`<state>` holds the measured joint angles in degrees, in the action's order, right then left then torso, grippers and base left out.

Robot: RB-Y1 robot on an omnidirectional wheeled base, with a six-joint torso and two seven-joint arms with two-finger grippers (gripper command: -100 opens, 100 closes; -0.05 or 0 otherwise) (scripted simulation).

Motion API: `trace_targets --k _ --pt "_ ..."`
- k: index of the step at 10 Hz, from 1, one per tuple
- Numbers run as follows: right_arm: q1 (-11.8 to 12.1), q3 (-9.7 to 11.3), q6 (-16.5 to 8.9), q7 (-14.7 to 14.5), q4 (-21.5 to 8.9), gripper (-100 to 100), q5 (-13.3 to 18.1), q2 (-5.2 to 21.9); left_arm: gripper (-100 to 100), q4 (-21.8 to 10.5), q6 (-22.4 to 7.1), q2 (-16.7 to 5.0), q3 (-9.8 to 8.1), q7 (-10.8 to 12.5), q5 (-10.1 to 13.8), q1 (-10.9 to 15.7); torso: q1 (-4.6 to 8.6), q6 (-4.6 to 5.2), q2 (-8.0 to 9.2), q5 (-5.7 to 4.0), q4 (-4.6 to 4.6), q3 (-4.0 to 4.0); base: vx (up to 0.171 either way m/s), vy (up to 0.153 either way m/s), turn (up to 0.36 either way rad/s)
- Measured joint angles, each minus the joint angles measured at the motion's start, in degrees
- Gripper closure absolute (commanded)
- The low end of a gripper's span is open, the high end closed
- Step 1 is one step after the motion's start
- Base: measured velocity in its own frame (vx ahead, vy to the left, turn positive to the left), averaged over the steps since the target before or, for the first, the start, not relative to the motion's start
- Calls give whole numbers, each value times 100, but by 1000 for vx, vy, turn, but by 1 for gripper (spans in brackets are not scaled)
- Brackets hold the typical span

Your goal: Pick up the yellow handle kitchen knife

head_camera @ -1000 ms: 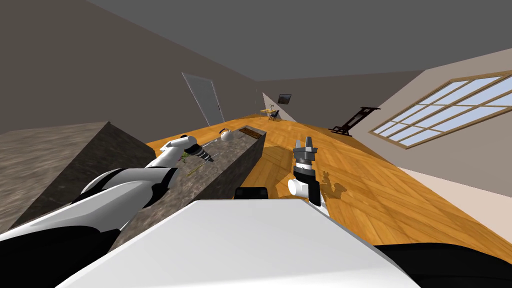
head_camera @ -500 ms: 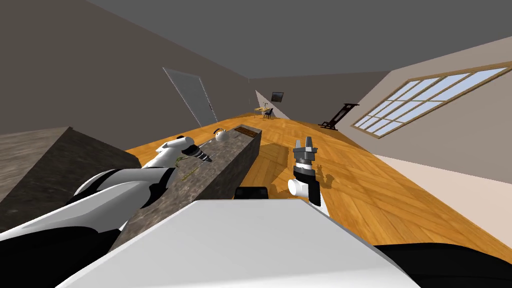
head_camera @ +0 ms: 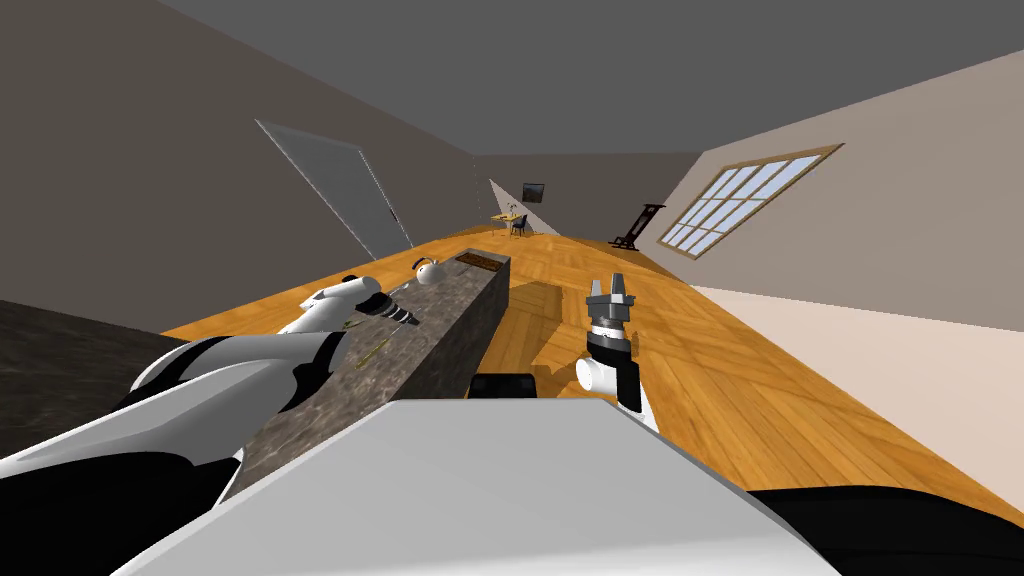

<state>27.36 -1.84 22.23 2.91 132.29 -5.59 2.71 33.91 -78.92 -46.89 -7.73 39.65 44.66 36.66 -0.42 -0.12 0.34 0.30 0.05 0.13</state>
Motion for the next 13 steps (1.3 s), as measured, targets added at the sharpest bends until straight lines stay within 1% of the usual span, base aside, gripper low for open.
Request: trace_targets --k 1,2,3,4,5,9,10,11,12,13 --pt "0 0 0 0 0 0 0 0 -100 -73 73 -35 -54 90 -18 -24 0 -3 8 0 -1 4 -120 45 -110" --pt "1 -1 0 0 0 0 0 0 -100 -203 135 -52 -69 113 -33 17 1 -7 -3 0 0 -1 -99 36 -232" --pt "1 0 0 0 0 0 0 0 -100 -408 218 -83 -87 119 -60 88 5 -1 -11 -1 2 -6 -129 36 -400" --pt "0 0 0 0 0 0 0 0 -100 -519 297 -122 -136 166 -75 76 6 1 -6 -1 2 -4 -62 20 -84" --pt "3 -1 0 0 0 0 0 0 100 -528 313 -123 -142 180 -76 75 8 -9 -24 -2 4 -12 -11 3 15" --pt "3 -1 1 0 1 0 0 0 100 -522 318 -127 -138 172 -80 76 10 -10 -55 2 13 -32 -1 0 -1" --pt "3 -1 1 0 1 0 0 0 0 -520 320 -128 -137 171 -81 77 9 -11 -56 4 14 -33 0 0 0" --pt "3 -1 1 0 1 0 0 0 100 -520 320 -128 -137 170 -81 77 8 -11 -57 4 14 -33 57 -14 282" --pt "5 -2 1 0 1 0 0 0 100 -509 310 -107 -126 150 -71 92 8 -28 -69 3 17 -40 125 -40 407" --pt "6 -2 1 0 1 0 0 0 100 -225 203 -71 -106 180 -50 -23 14 -26 -88 3 21 -50 156 -54 336"
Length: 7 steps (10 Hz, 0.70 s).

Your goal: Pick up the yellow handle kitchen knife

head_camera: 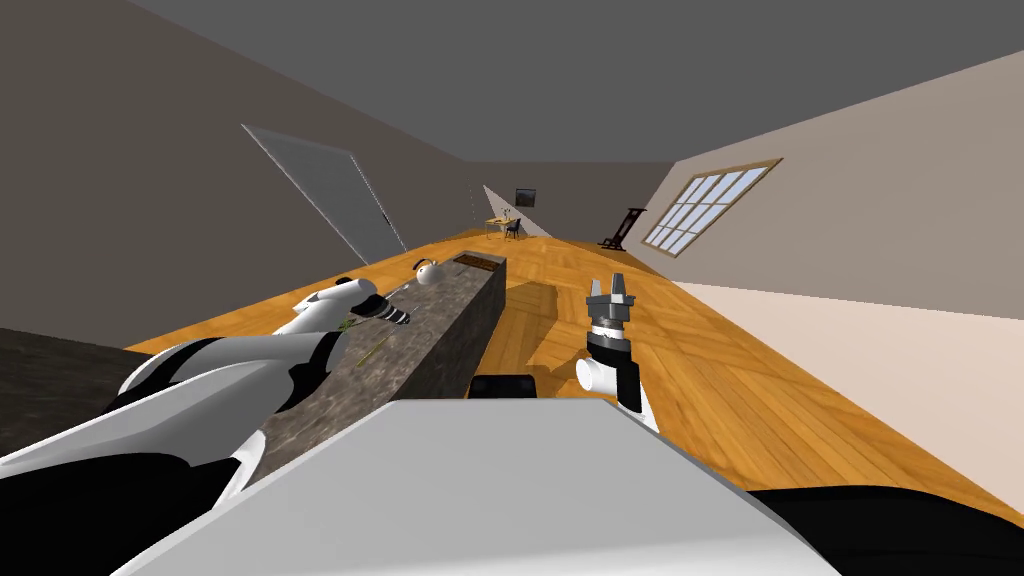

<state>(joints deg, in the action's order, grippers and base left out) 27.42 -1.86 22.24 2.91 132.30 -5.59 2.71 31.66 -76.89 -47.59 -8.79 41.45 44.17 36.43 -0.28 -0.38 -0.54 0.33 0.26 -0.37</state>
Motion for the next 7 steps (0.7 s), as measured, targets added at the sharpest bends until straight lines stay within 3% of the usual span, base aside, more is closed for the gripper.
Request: trace_targets --k 2,3,7 --pt "0 0 0 0 0 0 0 0 100 351 -223 58 80 -71 48 -59 7 9 -26 0 6 -15 155 -65 369" --pt "0 0 0 0 0 0 0 0 100 242 -239 95 150 -220 58 69 14 8 -30 1 9 -19 106 -61 132" --pt "-1 0 0 0 0 0 0 0 100 598 -443 170 244 -356 114 19 -10 11 -9 9 5 -7 79 -31 164"
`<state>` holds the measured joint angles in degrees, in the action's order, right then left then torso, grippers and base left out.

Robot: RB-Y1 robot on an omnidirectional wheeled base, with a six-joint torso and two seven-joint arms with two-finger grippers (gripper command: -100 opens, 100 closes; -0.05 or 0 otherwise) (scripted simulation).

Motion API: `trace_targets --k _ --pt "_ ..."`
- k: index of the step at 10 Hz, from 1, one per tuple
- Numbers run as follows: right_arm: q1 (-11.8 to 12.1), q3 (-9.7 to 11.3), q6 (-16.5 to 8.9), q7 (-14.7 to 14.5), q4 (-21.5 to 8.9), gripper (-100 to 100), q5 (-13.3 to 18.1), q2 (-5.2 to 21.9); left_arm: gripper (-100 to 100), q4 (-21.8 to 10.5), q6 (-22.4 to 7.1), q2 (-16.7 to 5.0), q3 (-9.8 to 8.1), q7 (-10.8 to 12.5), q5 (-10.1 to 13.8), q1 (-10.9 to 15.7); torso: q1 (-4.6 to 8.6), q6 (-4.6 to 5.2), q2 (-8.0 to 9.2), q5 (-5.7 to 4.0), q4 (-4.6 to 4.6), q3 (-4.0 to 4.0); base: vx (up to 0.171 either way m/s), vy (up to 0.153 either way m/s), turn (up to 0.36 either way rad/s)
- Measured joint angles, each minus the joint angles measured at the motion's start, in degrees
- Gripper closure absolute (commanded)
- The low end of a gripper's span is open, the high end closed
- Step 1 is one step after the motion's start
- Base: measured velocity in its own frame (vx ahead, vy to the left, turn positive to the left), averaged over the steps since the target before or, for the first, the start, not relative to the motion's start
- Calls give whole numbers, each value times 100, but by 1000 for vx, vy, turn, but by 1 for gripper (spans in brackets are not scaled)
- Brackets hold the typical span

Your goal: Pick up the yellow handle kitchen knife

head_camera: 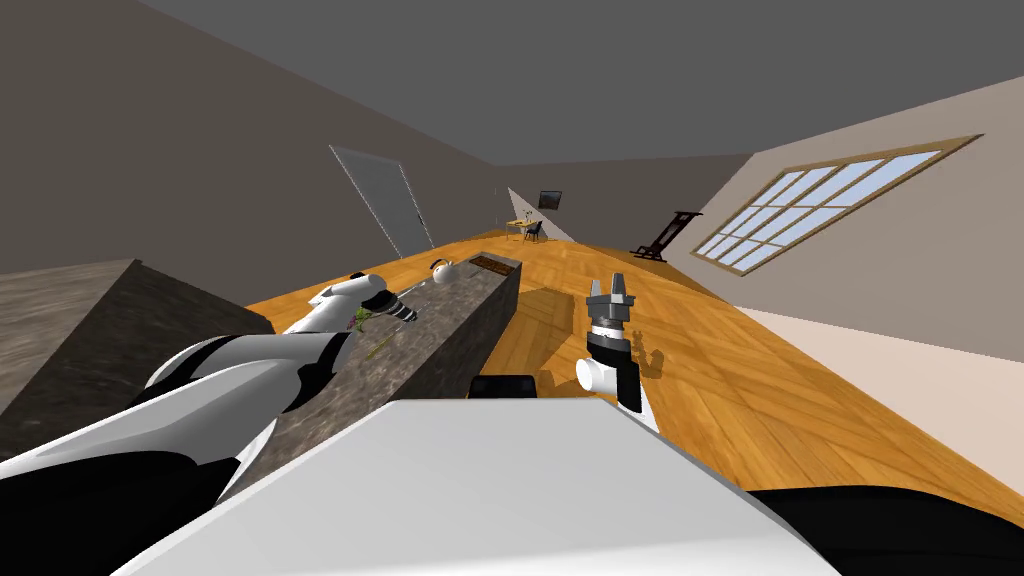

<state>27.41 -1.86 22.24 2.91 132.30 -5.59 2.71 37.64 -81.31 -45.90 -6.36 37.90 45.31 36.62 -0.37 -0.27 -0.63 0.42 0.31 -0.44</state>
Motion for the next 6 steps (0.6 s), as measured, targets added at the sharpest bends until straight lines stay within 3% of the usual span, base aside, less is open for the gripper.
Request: trace_targets --k 3,4,5,6 --pt "-1 0 0 0 0 0 0 0 100 257 -152 57 66 -50 25 -38 -1 11 6 3 1 2 69 -47 186" --pt "0 0 0 0 0 0 0 0 100 469 -237 84 82 -49 51 -114 1 5 7 3 0 3 107 -51 393" --pt "1 0 0 0 0 0 0 0 100 699 -360 110 110 -66 85 -172 -2 -1 -1 2 1 -1 32 -46 102" --pt "-2 1 0 0 0 0 0 0 0 723 -389 103 111 -70 86 -181 -7 17 13 6 1 5 3 -7 -9"
